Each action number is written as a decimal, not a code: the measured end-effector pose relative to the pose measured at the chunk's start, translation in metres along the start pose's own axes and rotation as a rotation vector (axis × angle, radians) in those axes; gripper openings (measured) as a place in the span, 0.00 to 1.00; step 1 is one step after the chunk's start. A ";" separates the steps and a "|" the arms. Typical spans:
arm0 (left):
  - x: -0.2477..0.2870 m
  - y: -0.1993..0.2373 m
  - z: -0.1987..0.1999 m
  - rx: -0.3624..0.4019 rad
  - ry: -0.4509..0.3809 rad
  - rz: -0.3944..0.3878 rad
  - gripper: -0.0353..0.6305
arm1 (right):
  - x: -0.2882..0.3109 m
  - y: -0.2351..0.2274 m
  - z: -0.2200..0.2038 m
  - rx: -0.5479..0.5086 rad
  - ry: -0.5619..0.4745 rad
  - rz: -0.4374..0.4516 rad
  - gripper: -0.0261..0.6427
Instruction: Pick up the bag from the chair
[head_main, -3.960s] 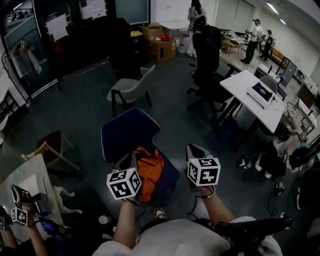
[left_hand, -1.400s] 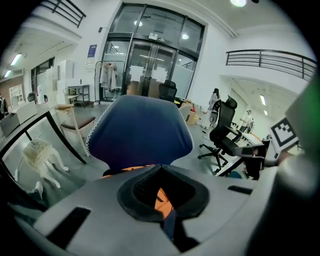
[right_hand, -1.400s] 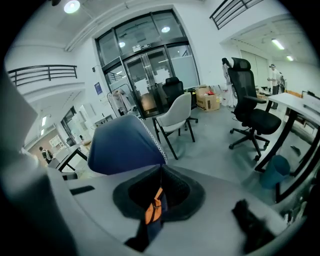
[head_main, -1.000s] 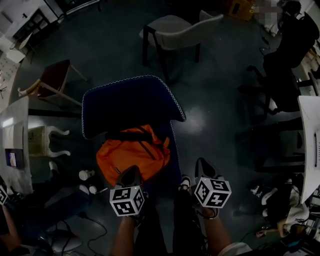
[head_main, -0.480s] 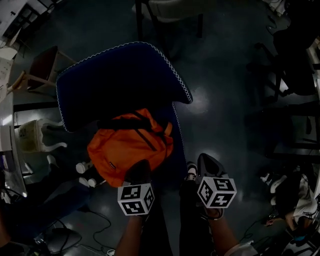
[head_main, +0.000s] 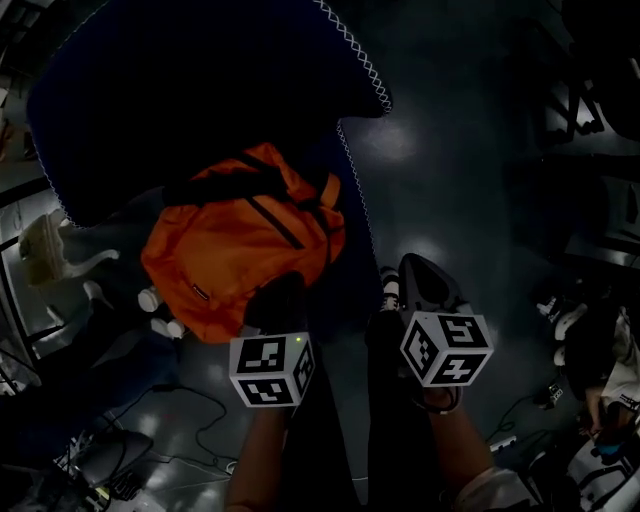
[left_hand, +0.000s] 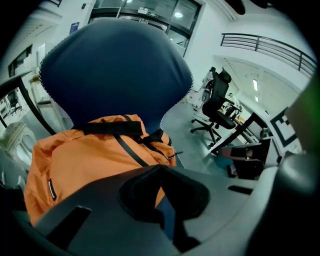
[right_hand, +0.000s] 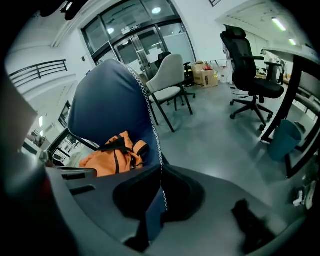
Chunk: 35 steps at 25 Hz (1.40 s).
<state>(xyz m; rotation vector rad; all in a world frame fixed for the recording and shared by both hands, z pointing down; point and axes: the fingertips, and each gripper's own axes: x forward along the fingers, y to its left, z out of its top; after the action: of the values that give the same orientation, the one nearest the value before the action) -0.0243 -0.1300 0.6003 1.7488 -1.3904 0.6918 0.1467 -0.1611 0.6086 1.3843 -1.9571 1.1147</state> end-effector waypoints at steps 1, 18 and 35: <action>0.002 -0.002 -0.002 0.012 0.005 -0.009 0.07 | 0.001 -0.001 -0.003 0.002 0.000 0.000 0.09; 0.025 -0.013 -0.010 0.103 0.045 -0.081 0.12 | 0.006 -0.012 -0.022 0.021 0.021 -0.013 0.09; 0.045 -0.011 -0.017 0.494 0.236 -0.080 0.41 | 0.010 -0.020 -0.027 0.031 0.043 -0.013 0.09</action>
<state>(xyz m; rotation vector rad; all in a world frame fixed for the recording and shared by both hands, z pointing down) -0.0014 -0.1390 0.6435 2.0013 -1.0371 1.2319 0.1599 -0.1472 0.6377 1.3753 -1.9063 1.1636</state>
